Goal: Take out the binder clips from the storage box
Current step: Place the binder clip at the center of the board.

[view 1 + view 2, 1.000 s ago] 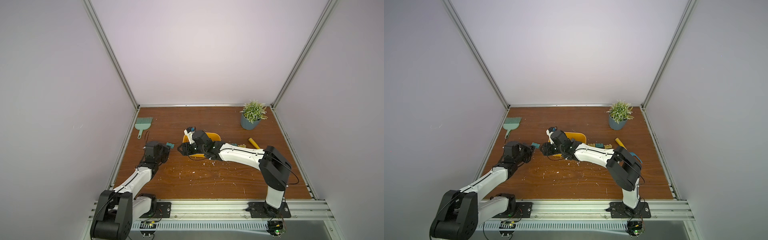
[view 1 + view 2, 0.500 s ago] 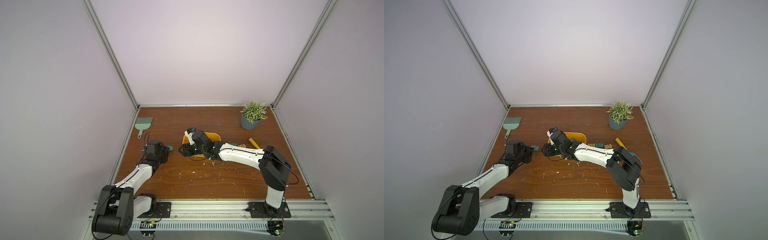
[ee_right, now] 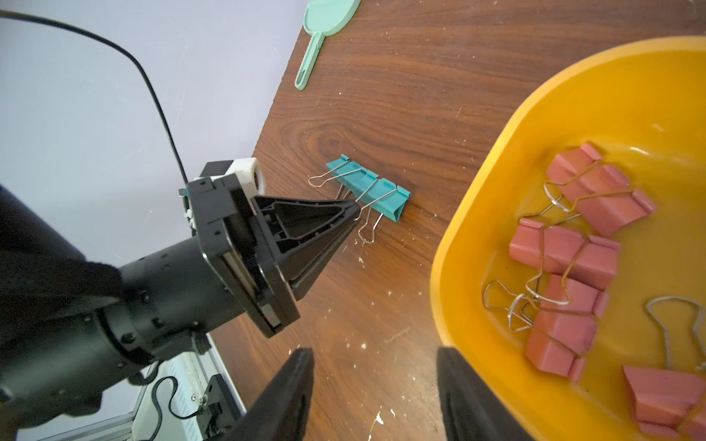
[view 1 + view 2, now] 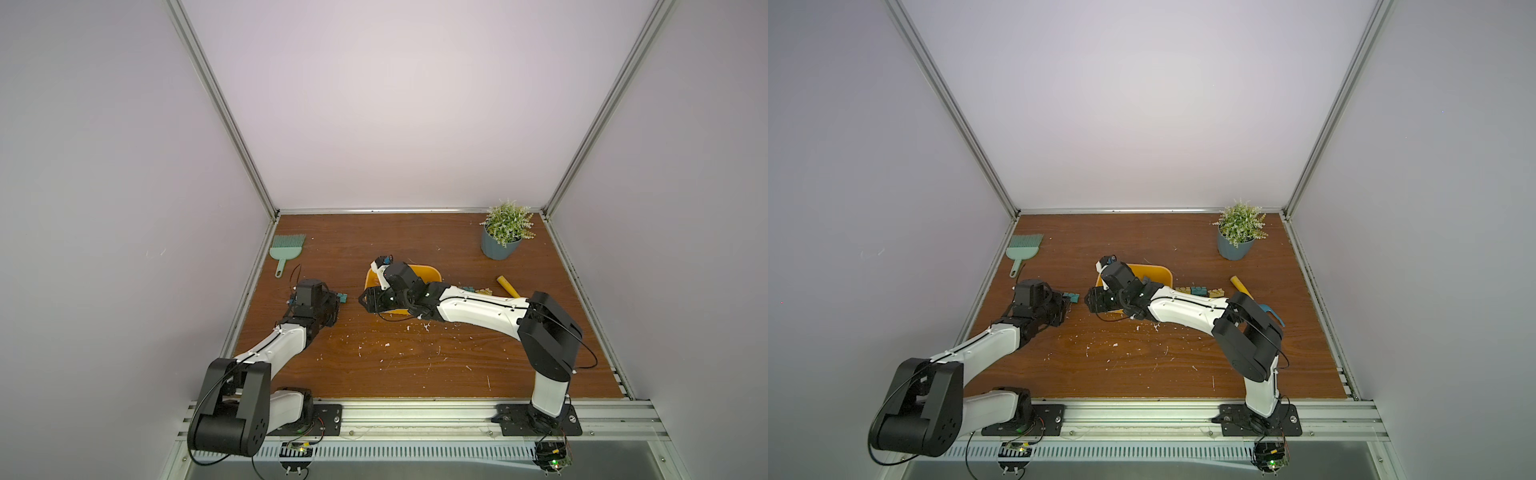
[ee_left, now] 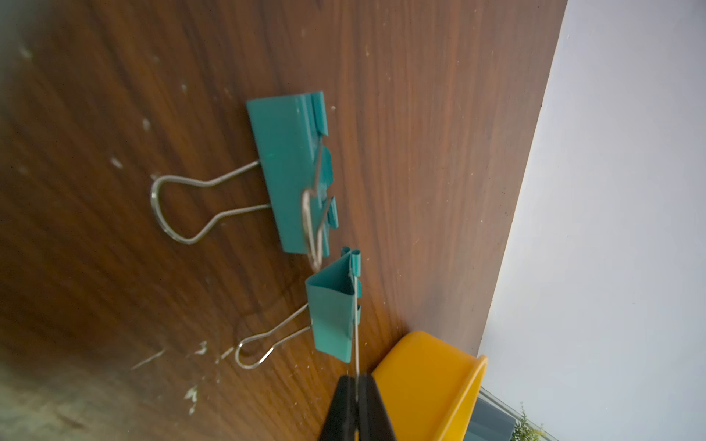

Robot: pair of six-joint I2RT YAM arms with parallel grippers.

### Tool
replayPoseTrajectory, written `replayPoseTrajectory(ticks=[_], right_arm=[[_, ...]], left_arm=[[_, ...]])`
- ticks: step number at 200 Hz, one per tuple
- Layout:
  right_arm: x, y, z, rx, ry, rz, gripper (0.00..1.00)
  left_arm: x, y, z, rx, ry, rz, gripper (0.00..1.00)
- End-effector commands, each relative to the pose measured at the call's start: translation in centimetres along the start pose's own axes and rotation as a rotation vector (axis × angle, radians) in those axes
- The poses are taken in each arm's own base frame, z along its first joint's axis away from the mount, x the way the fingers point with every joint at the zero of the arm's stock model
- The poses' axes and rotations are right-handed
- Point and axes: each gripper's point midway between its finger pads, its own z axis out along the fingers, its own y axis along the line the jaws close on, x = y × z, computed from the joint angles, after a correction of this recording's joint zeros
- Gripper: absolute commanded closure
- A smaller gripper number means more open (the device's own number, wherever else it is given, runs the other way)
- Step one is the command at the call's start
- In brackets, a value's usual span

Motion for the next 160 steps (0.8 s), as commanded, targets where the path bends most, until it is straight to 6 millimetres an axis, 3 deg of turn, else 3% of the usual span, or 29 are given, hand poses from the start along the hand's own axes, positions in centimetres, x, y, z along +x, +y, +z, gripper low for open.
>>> replayPoseTrajectory(ticks=[1, 18, 33, 51, 67, 103, 130, 160], right_arm=[[-2.3, 1.8, -1.8, -0.024, -0.065, -0.027, 0.42], [-2.3, 1.8, -1.9, -0.020, -0.066, -0.027, 0.42], [-2.5, 1.6, -2.0, -0.010, -0.071, -0.026, 0.42], [-2.7, 1.3, -2.2, 0.007, -0.082, -0.030, 0.42], [-3.0, 1.1, -2.7, 0.024, -0.099, -0.033, 0.41], [-3.9, -0.1, -4.5, 0.086, -0.181, -0.025, 0.41], [-4.8, -1.4, -6.7, 0.128, -0.283, -0.007, 0.41], [-5.4, -3.0, -9.2, 0.176, -0.388, 0.017, 0.40]], left_arm=[[-0.6, -0.1, 0.4, 0.014, -0.014, -0.006, 0.88], [-0.7, -0.1, 0.4, 0.013, -0.018, -0.004, 0.84], [-0.9, -0.2, 0.2, 0.013, -0.031, -0.002, 0.70], [-1.1, -0.4, -0.4, 0.016, -0.048, 0.013, 0.64], [-1.5, -0.7, -1.1, 0.014, -0.078, 0.040, 0.53], [-2.6, -2.1, -3.5, 0.026, -0.161, 0.164, 0.39], [-1.9, -5.9, -5.0, 0.162, -0.156, 0.369, 0.41], [1.6, -10.0, -5.0, 0.303, -0.027, 0.577, 0.42]])
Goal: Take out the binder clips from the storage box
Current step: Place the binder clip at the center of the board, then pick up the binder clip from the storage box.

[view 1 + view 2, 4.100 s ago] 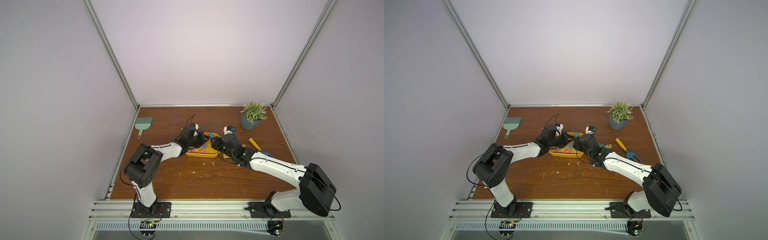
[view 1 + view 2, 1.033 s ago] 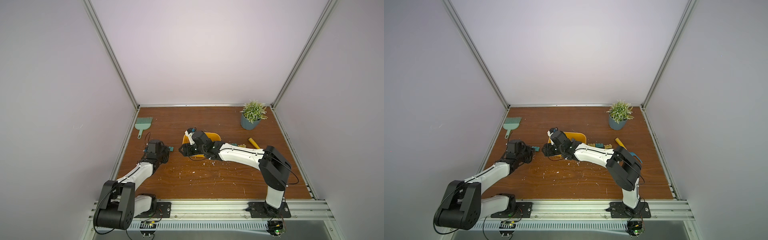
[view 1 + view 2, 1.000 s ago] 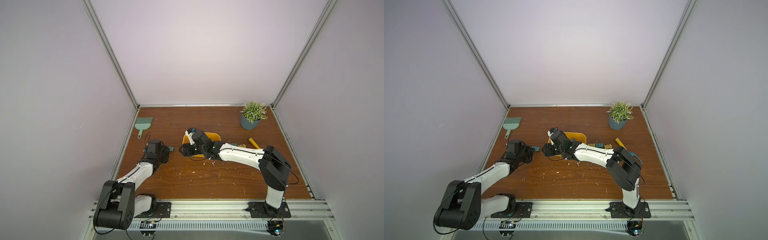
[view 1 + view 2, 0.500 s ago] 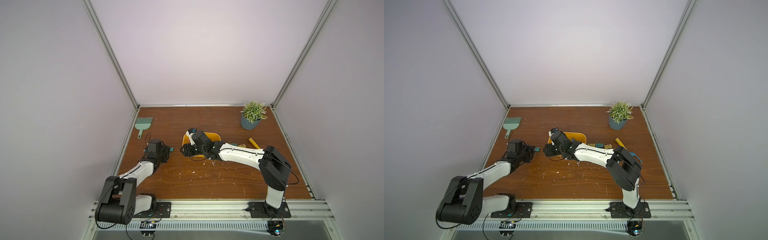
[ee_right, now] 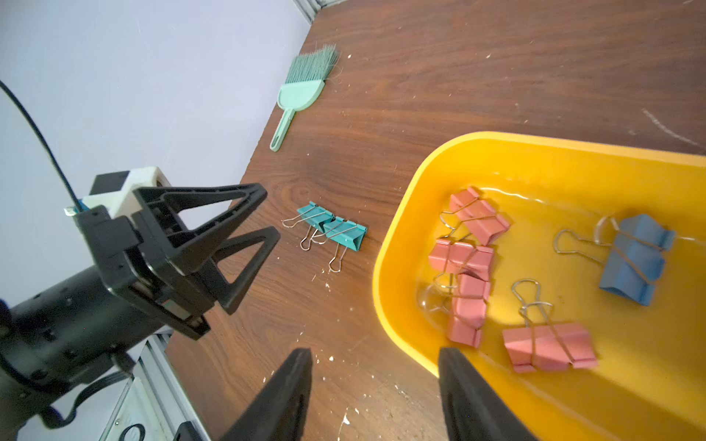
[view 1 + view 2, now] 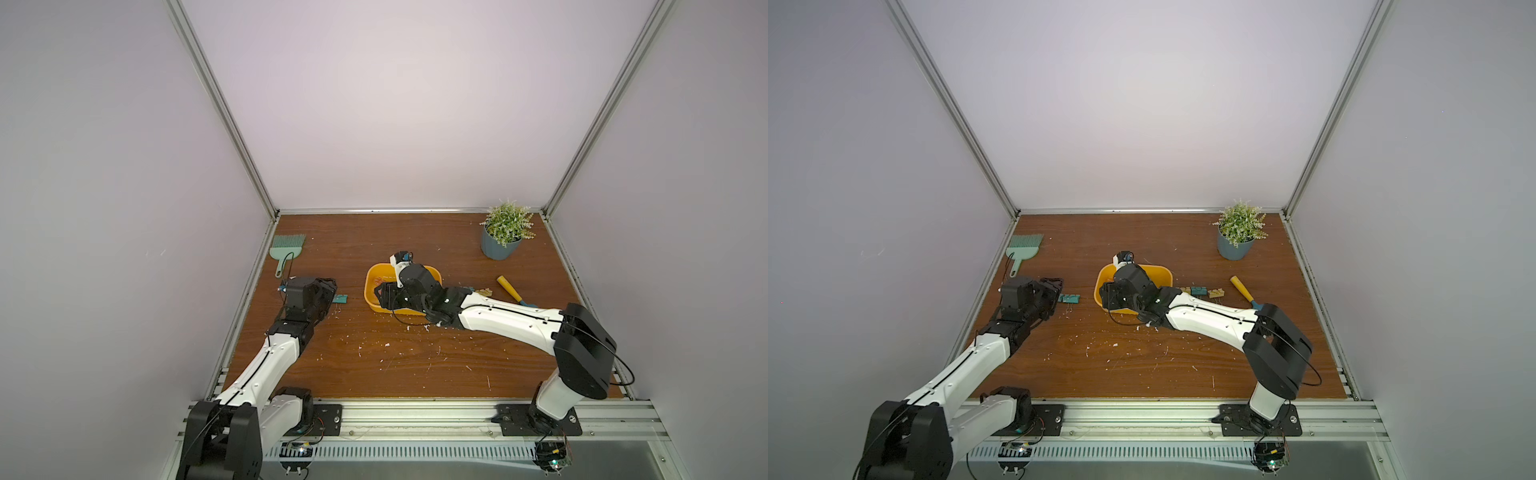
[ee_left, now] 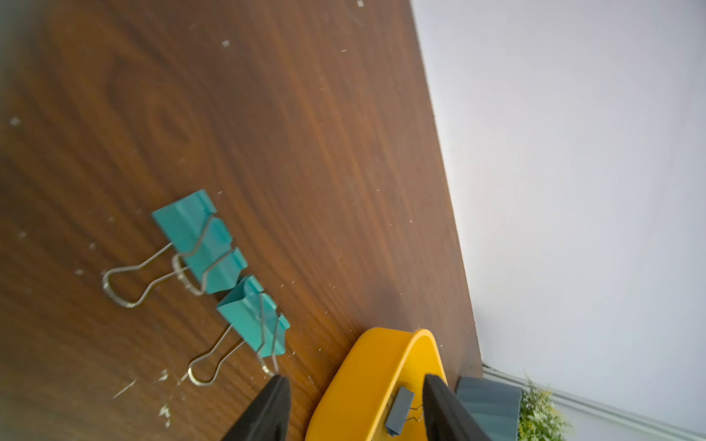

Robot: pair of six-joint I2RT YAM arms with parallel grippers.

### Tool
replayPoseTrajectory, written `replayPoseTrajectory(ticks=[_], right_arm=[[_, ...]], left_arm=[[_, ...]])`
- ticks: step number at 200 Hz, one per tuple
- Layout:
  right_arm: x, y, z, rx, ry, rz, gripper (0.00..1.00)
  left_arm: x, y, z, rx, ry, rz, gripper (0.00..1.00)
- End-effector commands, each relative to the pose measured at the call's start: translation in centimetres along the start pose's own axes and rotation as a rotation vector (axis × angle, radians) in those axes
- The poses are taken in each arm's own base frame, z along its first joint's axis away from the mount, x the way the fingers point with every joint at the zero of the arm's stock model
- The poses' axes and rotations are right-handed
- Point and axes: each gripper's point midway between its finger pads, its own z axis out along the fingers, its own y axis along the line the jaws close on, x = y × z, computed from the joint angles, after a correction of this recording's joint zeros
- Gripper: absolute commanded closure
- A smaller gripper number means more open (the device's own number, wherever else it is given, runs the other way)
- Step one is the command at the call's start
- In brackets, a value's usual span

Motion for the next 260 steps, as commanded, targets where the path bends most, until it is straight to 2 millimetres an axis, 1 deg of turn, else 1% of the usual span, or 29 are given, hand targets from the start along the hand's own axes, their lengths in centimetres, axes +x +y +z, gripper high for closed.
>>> replayPoseTrajectory(ticks=[1, 11, 27, 40, 50, 65, 78, 94, 103, 133, 168, 212, 260], right_arm=[[-3.2, -0.9, -2.1, 0.042, -0.166, 0.027, 0.40], [-3.5, -1.8, -2.7, 0.065, -0.189, 0.043, 0.39], [-3.6, -3.1, -3.3, 0.098, -0.206, 0.071, 0.39], [-3.5, -4.3, -3.5, 0.109, -0.199, 0.106, 0.38], [-3.4, -5.1, -3.5, 0.115, -0.188, 0.133, 0.38], [-3.1, -6.5, -3.7, 0.134, -0.174, 0.172, 0.38], [-2.9, -7.6, -3.9, 0.150, -0.172, 0.196, 0.38], [-2.7, -8.6, -4.3, 0.157, -0.180, 0.223, 0.38], [-2.6, -9.1, -4.5, 0.149, -0.183, 0.240, 0.38], [-2.1, -10.8, -4.9, 0.156, -0.177, 0.278, 0.38], [-1.7, -11.8, -4.7, 0.164, -0.156, 0.294, 0.38], [-2.1, -11.1, -4.5, 0.137, -0.155, 0.268, 0.38], [-1.4, -10.9, -3.3, 0.138, -0.092, 0.257, 0.38]], left_arm=[[1.0, -4.9, 0.2, 0.154, 0.072, 0.228, 0.42], [2.3, -6.6, 0.5, 0.188, 0.121, 0.301, 0.42], [5.0, -8.8, 1.3, 0.219, 0.203, 0.428, 0.44], [7.2, -10.0, 2.0, 0.215, 0.245, 0.543, 0.44], [9.2, -11.1, 2.4, 0.223, 0.291, 0.630, 0.44], [12.3, -11.9, 3.3, 0.219, 0.367, 0.722, 0.44], [14.7, -12.1, 4.1, 0.216, 0.428, 0.776, 0.43], [16.9, -12.1, 4.9, 0.216, 0.493, 0.810, 0.42], [17.7, -12.0, 5.3, 0.212, 0.515, 0.827, 0.42], [19.3, -11.5, 6.4, 0.183, 0.561, 0.877, 0.41], [20.3, -10.7, 7.4, 0.145, 0.610, 0.906, 0.42], [20.8, -9.3, 8.5, 0.067, 0.643, 0.945, 0.40], [21.4, -8.5, 9.9, 0.027, 0.672, 0.954, 0.43]])
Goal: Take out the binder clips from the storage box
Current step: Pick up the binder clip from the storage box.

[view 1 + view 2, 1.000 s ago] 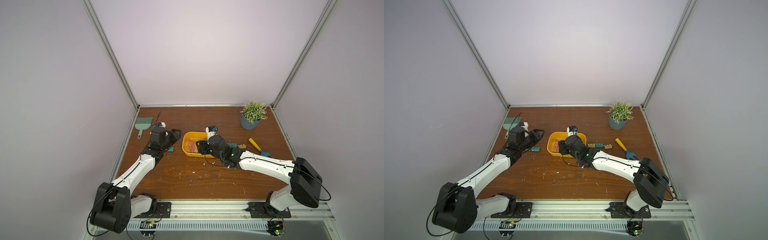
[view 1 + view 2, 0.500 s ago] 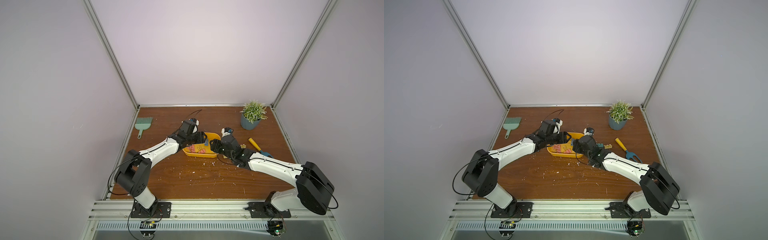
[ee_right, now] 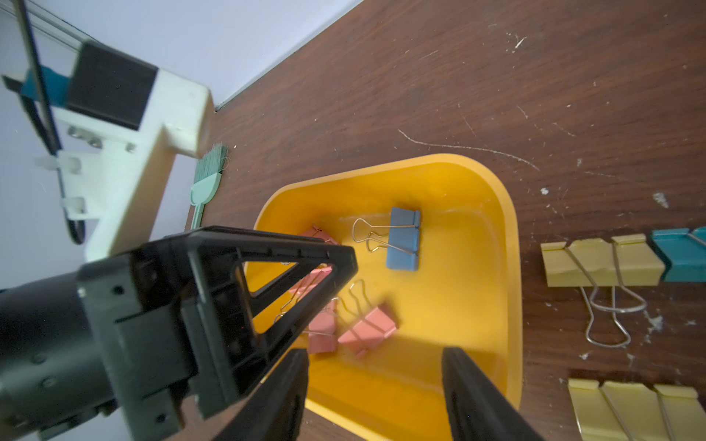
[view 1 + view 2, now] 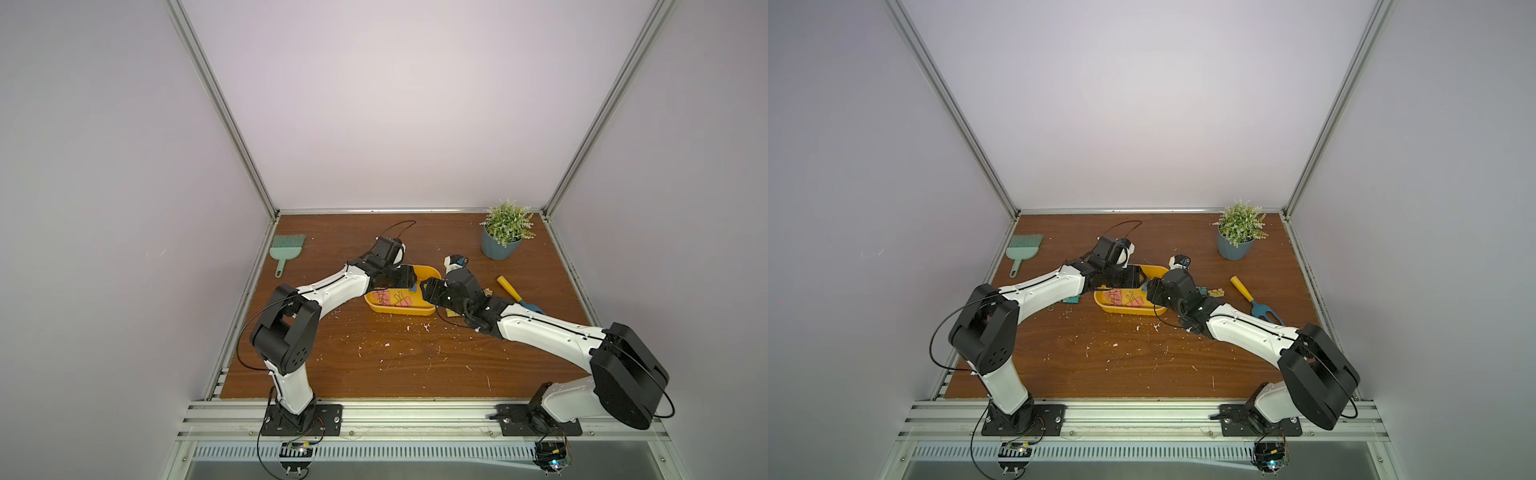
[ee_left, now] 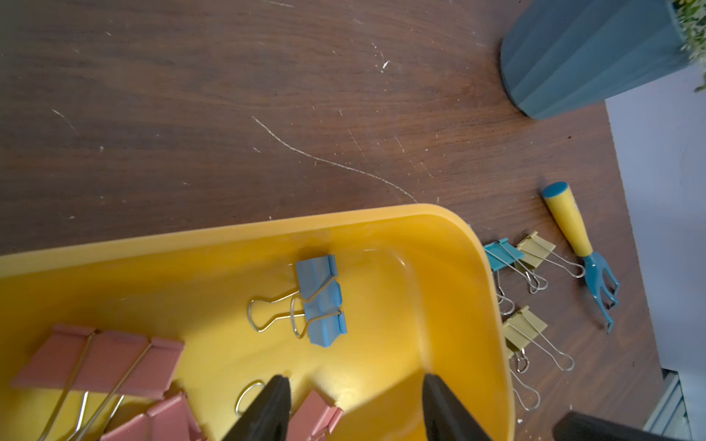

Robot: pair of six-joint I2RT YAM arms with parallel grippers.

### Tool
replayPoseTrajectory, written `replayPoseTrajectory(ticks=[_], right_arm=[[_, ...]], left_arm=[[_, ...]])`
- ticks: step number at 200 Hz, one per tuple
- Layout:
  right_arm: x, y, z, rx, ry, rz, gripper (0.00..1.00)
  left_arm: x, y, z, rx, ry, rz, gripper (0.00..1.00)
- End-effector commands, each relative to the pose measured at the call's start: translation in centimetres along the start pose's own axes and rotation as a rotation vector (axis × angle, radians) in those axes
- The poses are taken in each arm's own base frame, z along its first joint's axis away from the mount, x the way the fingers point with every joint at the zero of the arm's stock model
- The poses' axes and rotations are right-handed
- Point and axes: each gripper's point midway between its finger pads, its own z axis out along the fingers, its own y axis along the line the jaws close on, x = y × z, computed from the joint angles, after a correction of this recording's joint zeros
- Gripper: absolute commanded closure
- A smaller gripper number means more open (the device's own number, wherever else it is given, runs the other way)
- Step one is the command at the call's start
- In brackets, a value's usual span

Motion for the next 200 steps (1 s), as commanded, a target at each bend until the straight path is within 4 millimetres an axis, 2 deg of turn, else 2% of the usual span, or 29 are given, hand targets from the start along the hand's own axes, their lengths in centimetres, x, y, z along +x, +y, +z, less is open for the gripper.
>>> replayPoseTrajectory(ticks=[1, 43, 94, 139, 180, 200], right_arm=[[-0.9, 1.9, 0.2, -0.046, 0.001, -0.010, 0.38], [-0.4, 2.1, 0.6, -0.055, 0.027, -0.011, 0.38], [-0.5, 2.2, 0.7, -0.049, 0.034, -0.021, 0.38], [-0.5, 2.0, 0.7, -0.040, 0.028, -0.019, 0.38], [-0.7, 1.7, 0.5, -0.026, 0.022, -0.018, 0.38], [-0.7, 1.7, 0.4, -0.026, 0.020, -0.014, 0.38]], left_arm=[[0.4, 0.0, 0.6, -0.023, 0.037, 0.027, 0.43], [0.4, 0.8, 1.6, -0.069, 0.070, 0.036, 0.49], [-0.8, 1.9, 2.3, -0.148, 0.054, 0.047, 0.47], [-0.9, 1.5, 3.8, -0.123, 0.087, 0.050, 0.59], [-0.5, 1.9, 4.2, -0.134, 0.105, 0.047, 0.63], [-0.4, 2.0, 4.2, -0.138, 0.103, 0.044, 0.72]])
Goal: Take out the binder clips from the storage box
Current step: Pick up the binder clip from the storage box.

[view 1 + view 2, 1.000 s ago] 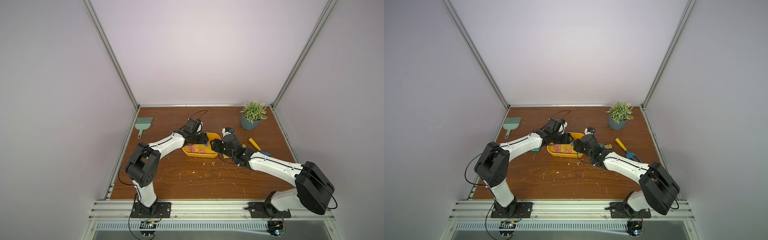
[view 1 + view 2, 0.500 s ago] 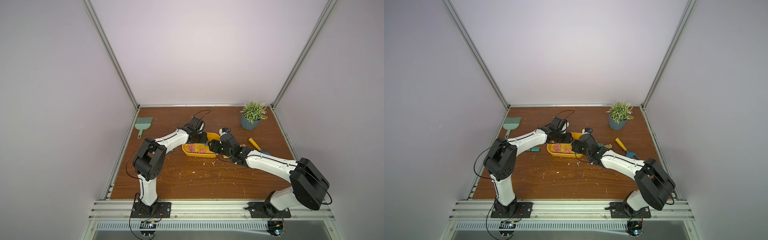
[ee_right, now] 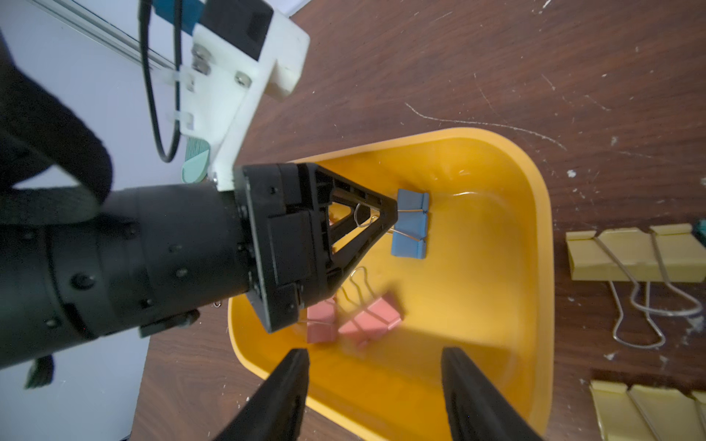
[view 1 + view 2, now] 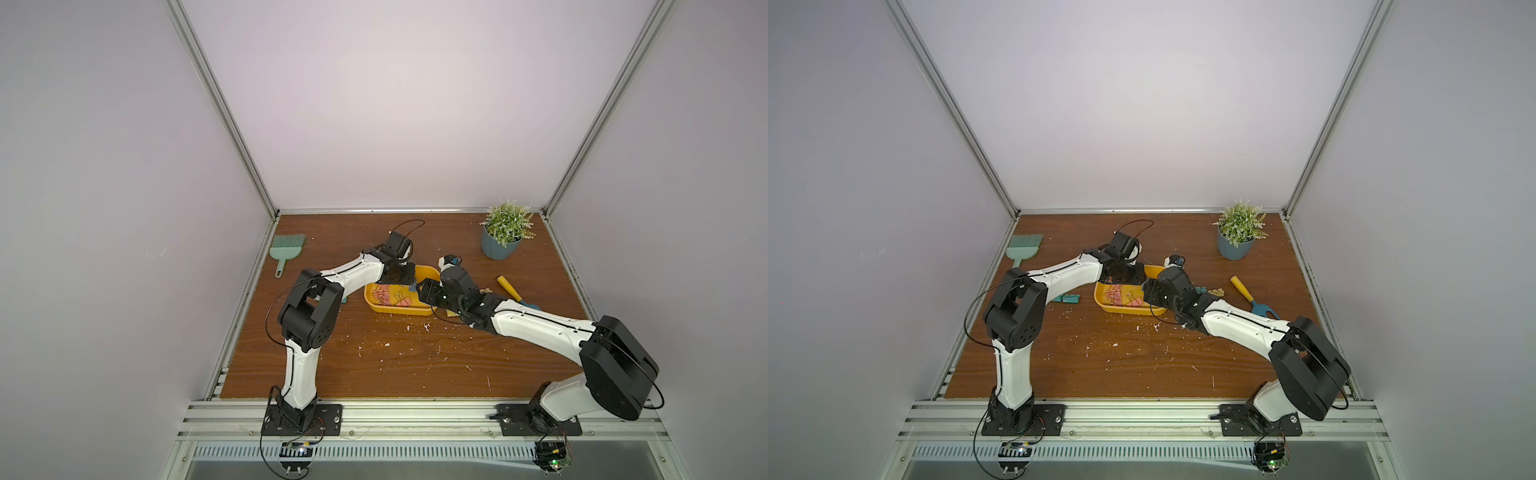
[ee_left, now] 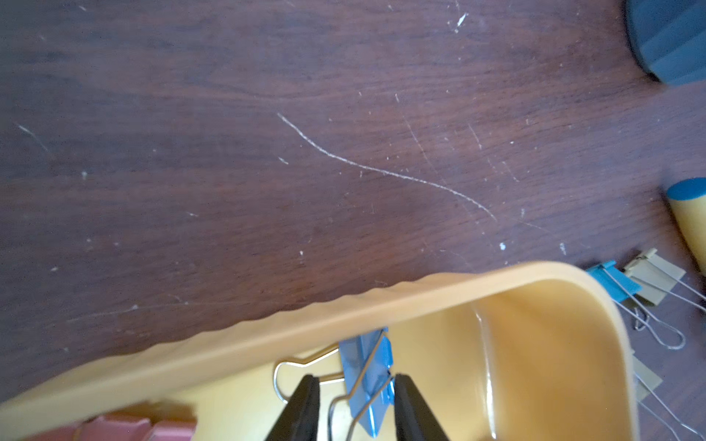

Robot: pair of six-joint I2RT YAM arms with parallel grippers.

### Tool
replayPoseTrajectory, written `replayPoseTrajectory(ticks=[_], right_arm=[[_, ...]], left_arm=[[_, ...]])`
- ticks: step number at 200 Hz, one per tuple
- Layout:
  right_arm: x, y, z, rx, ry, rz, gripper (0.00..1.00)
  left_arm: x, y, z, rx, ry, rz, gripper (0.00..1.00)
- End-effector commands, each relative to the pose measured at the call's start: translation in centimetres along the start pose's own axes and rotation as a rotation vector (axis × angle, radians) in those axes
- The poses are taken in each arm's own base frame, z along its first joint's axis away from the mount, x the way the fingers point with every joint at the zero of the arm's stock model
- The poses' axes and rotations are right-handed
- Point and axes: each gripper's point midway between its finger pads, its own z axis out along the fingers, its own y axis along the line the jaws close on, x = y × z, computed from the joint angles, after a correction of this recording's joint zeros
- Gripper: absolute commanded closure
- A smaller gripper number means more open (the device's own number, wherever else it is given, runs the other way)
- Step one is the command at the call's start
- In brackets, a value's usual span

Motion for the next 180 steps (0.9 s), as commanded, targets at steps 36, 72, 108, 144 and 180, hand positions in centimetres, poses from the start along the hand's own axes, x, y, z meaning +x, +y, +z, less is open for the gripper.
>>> replayPoseTrajectory(ticks=[36, 72, 108, 144, 180], right_arm=[[-1.5, 1.4, -0.7, -0.026, -0.035, -0.001, 0.38], [-1.7, 1.3, -1.0, -0.022, -0.040, 0.006, 0.38], [-2.3, 1.2, -1.9, -0.020, -0.072, 0.015, 0.39], [-3.2, 0.9, -3.2, -0.023, -0.130, 0.035, 0.39], [-4.0, 0.8, -4.4, -0.032, -0.178, 0.053, 0.39]], left_arm=[[0.1, -1.0, -0.4, 0.032, 0.004, 0.011, 0.85], [-0.2, -2.8, -1.0, 0.128, -0.014, -0.010, 0.93], [-0.8, -4.3, -2.3, 0.213, -0.048, -0.028, 0.97], [-1.9, -5.5, -4.6, 0.289, -0.124, -0.043, 1.00], [-3.5, -4.3, -8.9, 0.351, -0.334, -0.115, 1.00]])
